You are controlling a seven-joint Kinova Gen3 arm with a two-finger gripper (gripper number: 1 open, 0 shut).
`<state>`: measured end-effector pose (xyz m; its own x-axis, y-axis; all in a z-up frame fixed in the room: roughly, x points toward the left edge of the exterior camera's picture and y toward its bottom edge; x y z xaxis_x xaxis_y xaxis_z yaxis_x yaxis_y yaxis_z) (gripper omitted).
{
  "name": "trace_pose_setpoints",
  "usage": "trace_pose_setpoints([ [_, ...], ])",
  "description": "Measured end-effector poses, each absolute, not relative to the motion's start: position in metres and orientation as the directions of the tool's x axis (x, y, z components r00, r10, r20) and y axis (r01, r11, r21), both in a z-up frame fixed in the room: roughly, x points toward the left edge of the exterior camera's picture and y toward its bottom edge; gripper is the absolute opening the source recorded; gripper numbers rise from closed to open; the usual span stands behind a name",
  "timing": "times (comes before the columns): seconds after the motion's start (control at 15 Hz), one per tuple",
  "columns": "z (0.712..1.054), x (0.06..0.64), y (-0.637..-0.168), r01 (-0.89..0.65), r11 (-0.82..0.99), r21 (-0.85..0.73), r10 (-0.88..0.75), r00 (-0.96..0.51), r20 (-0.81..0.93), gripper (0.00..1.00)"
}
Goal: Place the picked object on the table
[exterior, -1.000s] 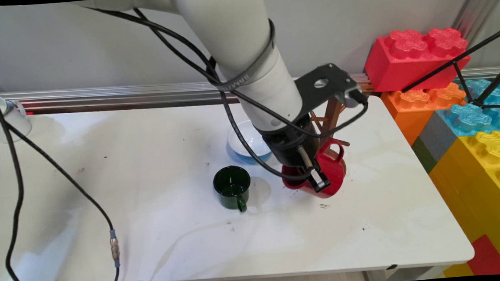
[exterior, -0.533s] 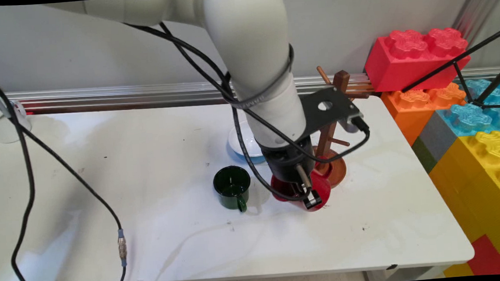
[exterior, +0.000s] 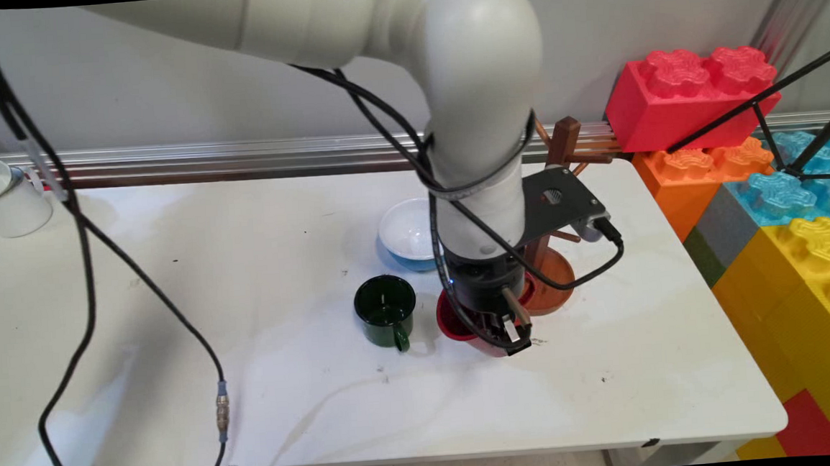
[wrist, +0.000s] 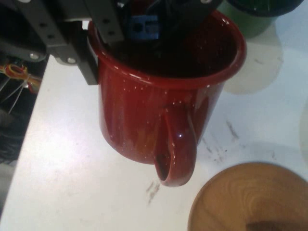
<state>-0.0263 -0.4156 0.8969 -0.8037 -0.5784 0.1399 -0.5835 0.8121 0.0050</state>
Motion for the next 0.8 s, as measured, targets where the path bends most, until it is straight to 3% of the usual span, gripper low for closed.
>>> trace_pose_setpoints([
  [0.8, 0.875, -0.056, -0.442, -0.641, 0.767, -0.034, -0.642, -0.767, -0.003, 0.00],
])
